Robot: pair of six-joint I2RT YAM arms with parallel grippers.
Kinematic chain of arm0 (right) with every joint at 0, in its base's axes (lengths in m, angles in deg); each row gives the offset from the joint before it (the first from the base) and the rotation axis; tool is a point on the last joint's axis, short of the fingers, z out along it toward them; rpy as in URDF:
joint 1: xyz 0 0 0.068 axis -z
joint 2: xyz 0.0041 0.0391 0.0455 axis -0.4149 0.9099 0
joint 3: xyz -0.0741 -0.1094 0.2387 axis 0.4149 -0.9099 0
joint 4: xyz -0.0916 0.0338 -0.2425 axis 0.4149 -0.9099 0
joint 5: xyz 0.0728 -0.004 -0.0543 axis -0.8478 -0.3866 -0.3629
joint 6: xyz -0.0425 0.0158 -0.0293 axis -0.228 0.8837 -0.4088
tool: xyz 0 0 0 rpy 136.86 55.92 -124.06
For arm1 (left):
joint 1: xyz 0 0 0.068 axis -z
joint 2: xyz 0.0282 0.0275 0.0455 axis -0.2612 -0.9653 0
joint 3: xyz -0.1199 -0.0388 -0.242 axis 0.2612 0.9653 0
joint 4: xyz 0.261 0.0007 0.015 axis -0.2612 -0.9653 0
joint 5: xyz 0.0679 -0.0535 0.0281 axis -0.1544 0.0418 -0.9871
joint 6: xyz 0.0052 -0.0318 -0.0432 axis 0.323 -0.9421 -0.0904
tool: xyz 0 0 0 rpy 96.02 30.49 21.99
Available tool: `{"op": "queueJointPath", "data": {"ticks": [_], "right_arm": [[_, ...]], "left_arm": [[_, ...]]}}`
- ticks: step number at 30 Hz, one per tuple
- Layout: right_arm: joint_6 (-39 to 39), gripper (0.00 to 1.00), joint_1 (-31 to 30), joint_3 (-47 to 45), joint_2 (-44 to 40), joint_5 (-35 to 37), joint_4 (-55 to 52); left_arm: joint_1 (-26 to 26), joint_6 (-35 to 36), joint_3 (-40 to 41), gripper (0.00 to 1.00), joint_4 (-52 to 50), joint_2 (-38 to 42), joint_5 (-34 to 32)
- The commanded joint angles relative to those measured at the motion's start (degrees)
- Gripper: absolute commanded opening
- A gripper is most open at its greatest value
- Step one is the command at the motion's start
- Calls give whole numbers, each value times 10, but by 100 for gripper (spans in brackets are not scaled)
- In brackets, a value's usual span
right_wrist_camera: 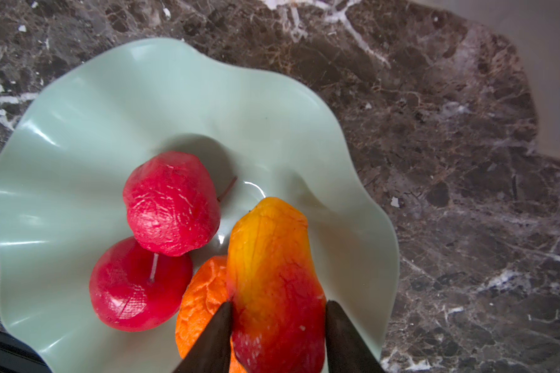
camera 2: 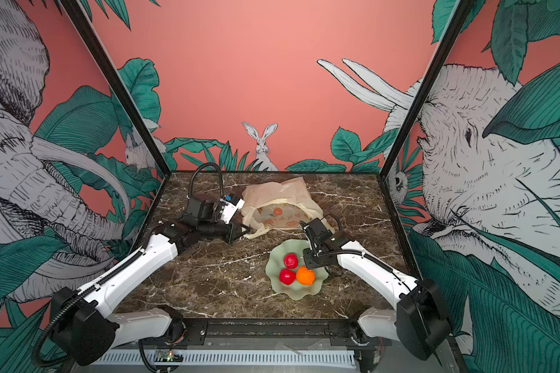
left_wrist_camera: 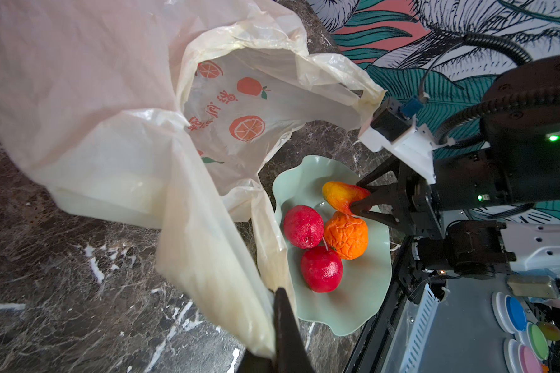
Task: Take fruits out of the plastic bag
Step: Place the fake fruit on the plate.
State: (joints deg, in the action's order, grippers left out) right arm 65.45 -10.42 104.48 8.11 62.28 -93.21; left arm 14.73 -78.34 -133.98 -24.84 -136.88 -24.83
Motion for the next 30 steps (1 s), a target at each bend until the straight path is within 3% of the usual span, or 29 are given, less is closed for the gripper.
{"op": "queueJointPath", "data": {"ticks": [1, 13, 30], "right_arm": [[-4, 51, -3, 10, -1, 15, -6], [-3, 58, -3, 13, -29, 20, -5], [-37, 62, -3, 8, 19, 10, -10]], "left_arm": [[3, -4, 3, 0, 0, 8, 3], [2, 0, 0, 0, -5, 7, 3], [3, 5, -2, 0, -2, -4, 14]]}}
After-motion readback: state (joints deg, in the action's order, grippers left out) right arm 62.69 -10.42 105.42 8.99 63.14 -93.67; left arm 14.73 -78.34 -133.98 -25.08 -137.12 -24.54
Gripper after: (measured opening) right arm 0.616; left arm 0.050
